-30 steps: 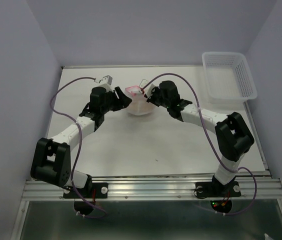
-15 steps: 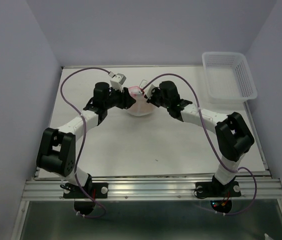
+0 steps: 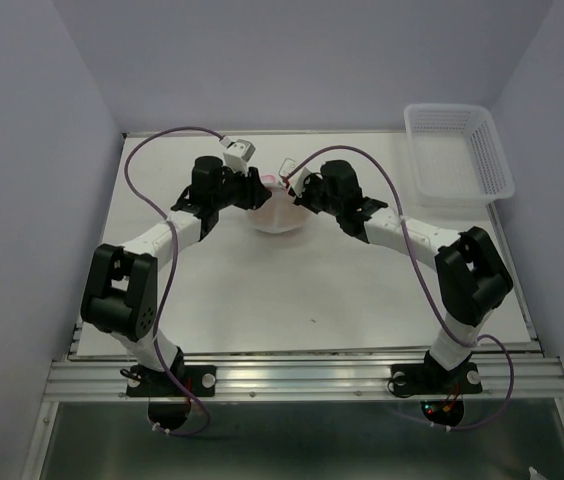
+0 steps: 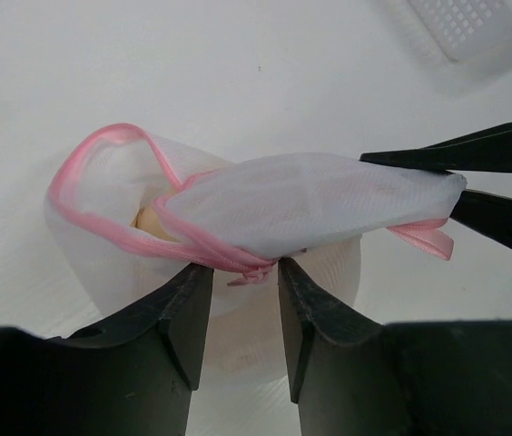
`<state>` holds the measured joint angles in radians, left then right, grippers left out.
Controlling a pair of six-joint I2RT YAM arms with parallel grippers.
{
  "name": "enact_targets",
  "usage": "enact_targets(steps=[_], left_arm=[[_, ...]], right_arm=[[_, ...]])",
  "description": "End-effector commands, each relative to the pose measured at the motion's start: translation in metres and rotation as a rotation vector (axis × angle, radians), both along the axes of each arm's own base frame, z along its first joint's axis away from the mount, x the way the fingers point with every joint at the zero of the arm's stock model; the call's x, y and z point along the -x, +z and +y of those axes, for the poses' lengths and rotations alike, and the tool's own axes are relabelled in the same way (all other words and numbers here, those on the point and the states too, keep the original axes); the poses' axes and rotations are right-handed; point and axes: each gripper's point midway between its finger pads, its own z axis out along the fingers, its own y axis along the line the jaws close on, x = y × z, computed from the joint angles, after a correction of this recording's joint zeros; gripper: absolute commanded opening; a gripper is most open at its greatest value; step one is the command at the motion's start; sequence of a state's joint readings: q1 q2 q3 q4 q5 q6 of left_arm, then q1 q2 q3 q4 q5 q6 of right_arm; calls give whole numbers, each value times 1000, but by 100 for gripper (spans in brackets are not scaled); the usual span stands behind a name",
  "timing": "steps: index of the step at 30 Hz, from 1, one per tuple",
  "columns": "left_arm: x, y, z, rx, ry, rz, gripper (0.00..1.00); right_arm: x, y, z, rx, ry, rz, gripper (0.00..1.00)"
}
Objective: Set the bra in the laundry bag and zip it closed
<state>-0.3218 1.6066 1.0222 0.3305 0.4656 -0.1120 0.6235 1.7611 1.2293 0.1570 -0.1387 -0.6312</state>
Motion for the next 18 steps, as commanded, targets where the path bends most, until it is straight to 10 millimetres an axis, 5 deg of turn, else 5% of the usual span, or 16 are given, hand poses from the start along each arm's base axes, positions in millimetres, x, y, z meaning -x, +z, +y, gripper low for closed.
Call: enact_targets(steps=[1,9,15,17,18], left_arm=[[-10,22,-7,8,-18,-70,40],[-2,25,-8,13,-34,-77,5],[6,24,-2,0,-17,-67,0],[9,25,0,11,-1,-53,0],[10,24,0,17,2,-44,0]], right_arm=[[3,43,6,-68,24,-69,17],[0,38,5,-63,1,-60,17],[-16,35,-17,-61,-87,-56,18],[-23,35,-26,-64,-128,-53,36],[-26,37,-30,-72,-145,-52,63]])
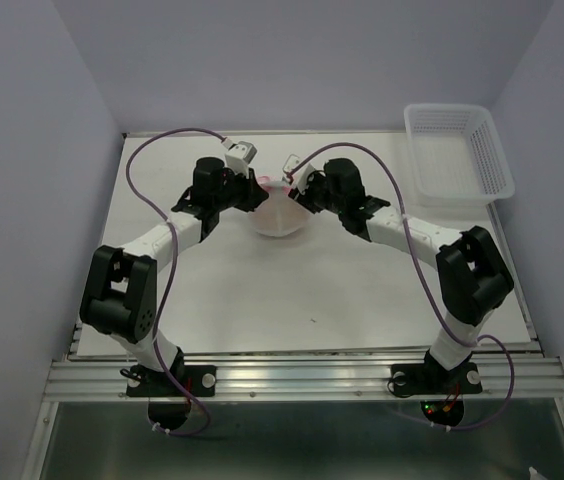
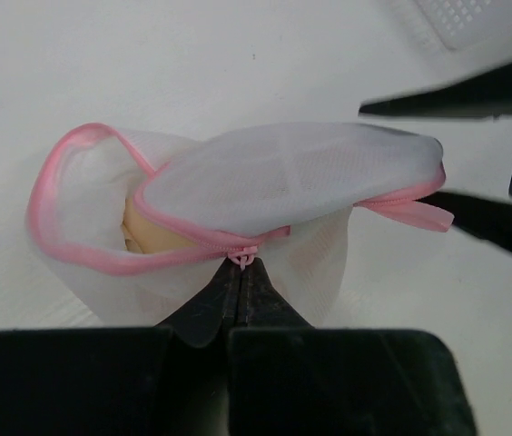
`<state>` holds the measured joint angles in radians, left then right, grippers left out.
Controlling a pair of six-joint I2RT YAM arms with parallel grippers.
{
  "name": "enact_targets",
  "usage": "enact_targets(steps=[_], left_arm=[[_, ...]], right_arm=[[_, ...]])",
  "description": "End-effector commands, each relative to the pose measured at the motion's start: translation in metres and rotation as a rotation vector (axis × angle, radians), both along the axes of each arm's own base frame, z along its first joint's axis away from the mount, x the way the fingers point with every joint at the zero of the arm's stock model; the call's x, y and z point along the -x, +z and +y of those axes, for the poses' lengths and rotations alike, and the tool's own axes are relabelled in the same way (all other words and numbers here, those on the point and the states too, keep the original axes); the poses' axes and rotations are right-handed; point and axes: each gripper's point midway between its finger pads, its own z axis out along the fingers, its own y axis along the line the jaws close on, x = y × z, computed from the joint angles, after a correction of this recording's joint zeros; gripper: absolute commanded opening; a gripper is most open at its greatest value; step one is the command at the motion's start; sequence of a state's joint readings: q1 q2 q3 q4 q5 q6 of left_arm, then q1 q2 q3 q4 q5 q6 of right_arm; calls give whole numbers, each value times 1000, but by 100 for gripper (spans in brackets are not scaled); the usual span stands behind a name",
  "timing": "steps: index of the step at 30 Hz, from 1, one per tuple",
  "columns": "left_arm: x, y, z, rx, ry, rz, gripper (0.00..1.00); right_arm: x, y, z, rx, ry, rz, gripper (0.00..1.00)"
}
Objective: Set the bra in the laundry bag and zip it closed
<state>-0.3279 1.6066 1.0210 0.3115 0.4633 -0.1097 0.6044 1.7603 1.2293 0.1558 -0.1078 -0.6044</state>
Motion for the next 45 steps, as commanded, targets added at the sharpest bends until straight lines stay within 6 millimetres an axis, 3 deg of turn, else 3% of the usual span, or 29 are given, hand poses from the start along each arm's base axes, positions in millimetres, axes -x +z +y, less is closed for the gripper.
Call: enact_targets(steps=[1,5,6,7,8,10,12,17,21,26,34,45], left_arm=[[9,31,-2,50,1,-46,0],[26,38,-12,105,-58,-6,0],[31,40,-15,126,-62,13,0],[36,45,-19,135,-66,14,0],[38,46,-21,150,-55,32,0],[42,47,-24,156,-56,68,0],[45,45,-25,167,-53,100,0],[46,38,-26,195,-4,189,0],[50,36,-31,211,1,219,0],[56,38,-37,219,-12,236,0],[60,39,-41,234,-15,263,0],[70,53,-47,270,-65,281,0]], right_arm=[[-16,38,-19,-57,-85,-68,77],[12,44,-13,-69,34,-56,100],[22,38,-15,-57,59,-32,100],[32,51,-13,-79,94,-36,100],[40,48,-14,-71,109,-7,100],[50,62,-12,-90,146,-4,100],[60,57,-14,-63,166,50,100],[66,72,-6,-96,210,64,100],[72,70,8,-93,272,79,100],[64,60,20,-61,299,88,94],[62,56,43,-25,344,75,76],[64,36,48,36,362,80,62]])
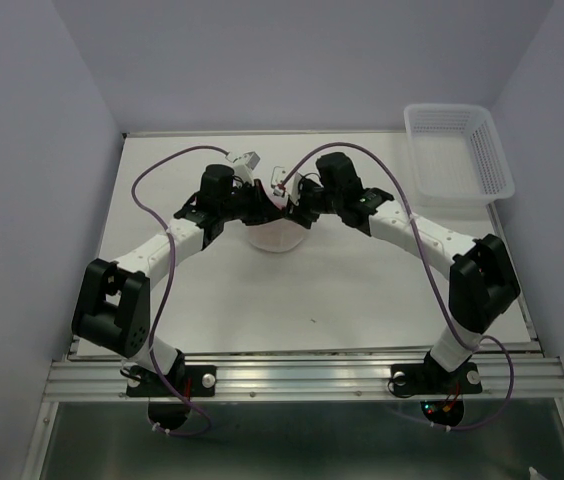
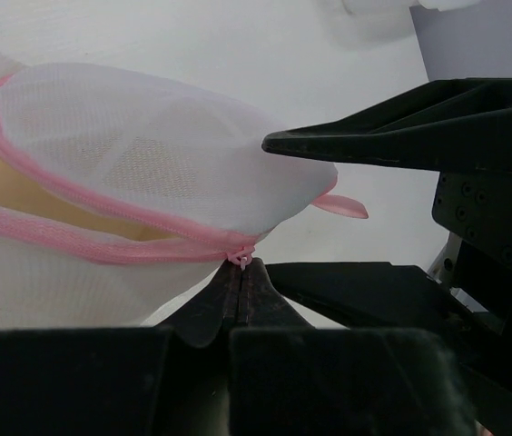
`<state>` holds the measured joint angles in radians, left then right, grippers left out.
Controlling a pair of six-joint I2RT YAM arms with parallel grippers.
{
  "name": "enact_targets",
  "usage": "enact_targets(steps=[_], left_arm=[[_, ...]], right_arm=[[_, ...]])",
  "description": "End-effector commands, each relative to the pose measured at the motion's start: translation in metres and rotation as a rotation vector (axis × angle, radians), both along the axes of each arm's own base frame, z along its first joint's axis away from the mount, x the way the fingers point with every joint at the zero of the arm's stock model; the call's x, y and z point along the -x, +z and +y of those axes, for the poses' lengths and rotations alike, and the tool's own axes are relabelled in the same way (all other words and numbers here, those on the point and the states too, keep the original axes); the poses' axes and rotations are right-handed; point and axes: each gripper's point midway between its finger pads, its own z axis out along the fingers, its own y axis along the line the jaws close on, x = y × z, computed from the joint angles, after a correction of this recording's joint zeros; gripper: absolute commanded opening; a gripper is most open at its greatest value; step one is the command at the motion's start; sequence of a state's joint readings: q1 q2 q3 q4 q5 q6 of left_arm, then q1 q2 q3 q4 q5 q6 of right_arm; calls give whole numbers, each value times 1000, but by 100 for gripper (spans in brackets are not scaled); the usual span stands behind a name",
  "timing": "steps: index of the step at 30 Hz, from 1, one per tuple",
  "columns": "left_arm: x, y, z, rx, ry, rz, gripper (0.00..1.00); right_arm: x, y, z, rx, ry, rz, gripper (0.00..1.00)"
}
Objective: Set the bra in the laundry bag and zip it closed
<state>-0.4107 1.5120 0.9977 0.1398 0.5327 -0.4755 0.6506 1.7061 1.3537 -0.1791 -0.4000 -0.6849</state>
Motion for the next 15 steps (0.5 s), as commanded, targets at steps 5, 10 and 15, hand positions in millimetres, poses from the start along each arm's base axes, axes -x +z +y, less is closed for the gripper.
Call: enact_targets(steps=[5,10,15], left_arm=[[5,48,-11,87,-64,-84,0],[9,54,-14,104,-90,-95,0],[10,51,-13,101,-85,-73,0]], right_arm=[[-12,11,6,21,4,-81,50],[-17,6,8,34,5,-85,46],[-21,9,11,36,16,-112,28]])
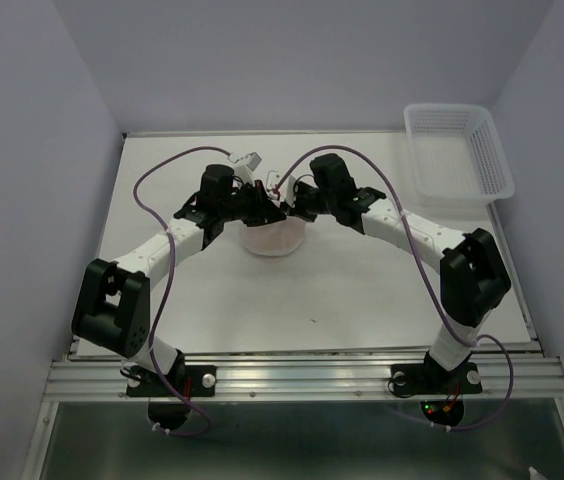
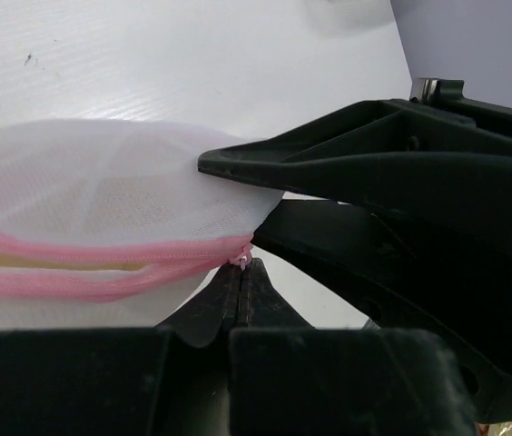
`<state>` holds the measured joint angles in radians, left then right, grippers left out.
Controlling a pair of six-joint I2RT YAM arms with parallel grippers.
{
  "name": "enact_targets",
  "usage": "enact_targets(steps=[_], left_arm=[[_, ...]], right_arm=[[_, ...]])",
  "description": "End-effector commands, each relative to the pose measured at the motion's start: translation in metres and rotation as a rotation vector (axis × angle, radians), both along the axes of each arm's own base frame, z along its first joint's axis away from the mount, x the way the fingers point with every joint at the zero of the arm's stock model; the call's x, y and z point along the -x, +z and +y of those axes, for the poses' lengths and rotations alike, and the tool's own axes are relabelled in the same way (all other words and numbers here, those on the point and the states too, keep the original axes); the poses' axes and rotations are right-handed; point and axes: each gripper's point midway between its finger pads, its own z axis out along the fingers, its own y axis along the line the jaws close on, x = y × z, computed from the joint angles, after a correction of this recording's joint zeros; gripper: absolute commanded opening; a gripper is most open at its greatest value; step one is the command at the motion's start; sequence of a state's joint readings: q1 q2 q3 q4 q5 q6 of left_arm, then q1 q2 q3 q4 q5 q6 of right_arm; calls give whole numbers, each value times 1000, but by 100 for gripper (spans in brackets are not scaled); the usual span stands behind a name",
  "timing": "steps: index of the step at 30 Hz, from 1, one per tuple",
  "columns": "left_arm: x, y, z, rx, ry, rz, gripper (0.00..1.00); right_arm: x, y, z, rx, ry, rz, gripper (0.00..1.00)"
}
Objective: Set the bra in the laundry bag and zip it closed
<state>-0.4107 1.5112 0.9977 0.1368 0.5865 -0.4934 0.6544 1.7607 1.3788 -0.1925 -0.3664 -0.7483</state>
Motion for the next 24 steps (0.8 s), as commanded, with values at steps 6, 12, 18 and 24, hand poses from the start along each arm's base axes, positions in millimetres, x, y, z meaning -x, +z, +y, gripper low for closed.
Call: enact_targets(steps=[6,12,18,24], left_arm=[[0,38,5,48,24,-52,0],[-14,22,56,53,191,25,0],[-18,9,90,45,281,61,0],[-16,-26,115,0,360,141,0]], right_arm=[[-19,21,-1,31,-5,-163,14],[-23,11,-22,69,-10,-184,8],[-27,18,-38,60,-38,-208,5],[-32,31,-55,-3,-80,-220,3]])
